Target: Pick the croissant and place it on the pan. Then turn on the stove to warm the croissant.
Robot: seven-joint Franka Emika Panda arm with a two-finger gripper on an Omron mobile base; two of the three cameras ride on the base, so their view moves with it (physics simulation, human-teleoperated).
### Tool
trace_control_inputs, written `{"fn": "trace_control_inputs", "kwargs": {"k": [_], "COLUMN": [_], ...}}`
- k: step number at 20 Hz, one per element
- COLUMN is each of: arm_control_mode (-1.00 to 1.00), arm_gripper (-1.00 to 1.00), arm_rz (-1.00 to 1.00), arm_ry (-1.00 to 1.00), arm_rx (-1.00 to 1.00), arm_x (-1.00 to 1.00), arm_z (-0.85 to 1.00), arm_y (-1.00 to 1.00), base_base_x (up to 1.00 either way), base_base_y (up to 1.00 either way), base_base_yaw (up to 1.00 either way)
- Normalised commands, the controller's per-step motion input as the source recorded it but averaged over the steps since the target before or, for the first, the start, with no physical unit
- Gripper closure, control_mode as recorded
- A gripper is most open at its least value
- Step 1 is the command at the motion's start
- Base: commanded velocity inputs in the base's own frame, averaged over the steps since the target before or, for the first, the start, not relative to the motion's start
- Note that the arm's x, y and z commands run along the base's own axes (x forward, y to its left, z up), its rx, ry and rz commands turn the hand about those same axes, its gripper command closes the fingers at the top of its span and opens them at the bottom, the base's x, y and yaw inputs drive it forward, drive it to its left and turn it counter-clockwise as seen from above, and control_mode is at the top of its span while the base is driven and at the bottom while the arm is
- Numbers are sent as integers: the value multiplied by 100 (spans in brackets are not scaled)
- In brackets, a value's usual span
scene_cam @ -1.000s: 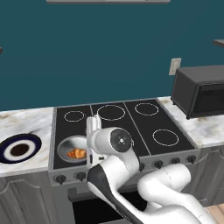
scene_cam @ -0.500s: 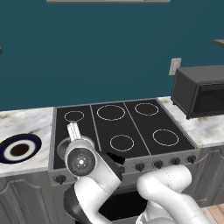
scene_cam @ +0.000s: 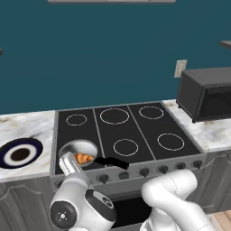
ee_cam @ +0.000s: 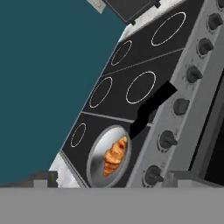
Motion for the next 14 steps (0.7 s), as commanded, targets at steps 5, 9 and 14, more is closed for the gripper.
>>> {"fn": "trace_control_inputs", "kwargs": {"k": [5, 9, 14], "arm_control_mode": [-100, -100, -100], "arm_gripper": [-100, -100, -100], "arm_rz": [1, 4, 2], "arm_ry": [11, 16, 9], "arm_rx": [-31, -34, -26], "arm_x": [0, 7, 9], "arm_z": [-63, -83, -77], "arm_y": [0, 7, 23], "base_base_x": [0, 0, 0], "base_base_y": [0, 0, 0], "base_base_yaw": [0, 0, 0]}}
